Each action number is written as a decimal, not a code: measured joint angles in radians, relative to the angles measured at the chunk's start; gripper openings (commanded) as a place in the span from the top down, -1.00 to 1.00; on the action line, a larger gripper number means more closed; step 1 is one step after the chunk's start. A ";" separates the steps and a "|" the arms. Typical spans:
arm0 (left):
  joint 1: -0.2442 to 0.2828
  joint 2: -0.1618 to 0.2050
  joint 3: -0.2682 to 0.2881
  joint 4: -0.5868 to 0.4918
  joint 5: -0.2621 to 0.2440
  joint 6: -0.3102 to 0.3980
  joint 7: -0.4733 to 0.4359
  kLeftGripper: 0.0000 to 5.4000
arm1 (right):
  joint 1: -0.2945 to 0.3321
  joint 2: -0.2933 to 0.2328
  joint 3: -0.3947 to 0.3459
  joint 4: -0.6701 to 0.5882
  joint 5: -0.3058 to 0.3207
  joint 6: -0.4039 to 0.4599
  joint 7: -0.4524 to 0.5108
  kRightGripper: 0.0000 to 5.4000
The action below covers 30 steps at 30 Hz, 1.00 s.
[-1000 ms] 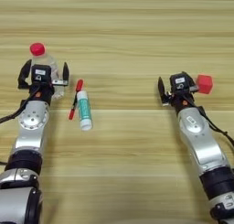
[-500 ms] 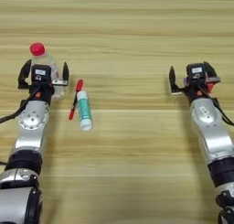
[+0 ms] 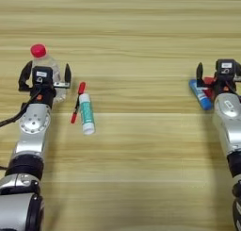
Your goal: Move the objects on the table
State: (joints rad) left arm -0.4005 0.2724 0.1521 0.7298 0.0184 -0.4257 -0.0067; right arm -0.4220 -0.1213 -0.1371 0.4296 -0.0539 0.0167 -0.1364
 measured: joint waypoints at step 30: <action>0.000 -0.005 0.000 -0.005 0.000 0.000 0.001 -1.00 | -0.062 -0.021 -0.038 0.127 0.101 0.157 0.037 -0.98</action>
State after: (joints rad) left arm -0.4005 0.2672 0.1523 0.7249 0.0182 -0.4256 -0.0055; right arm -0.4837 -0.1422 -0.1756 0.5568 0.0470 0.1735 -0.0994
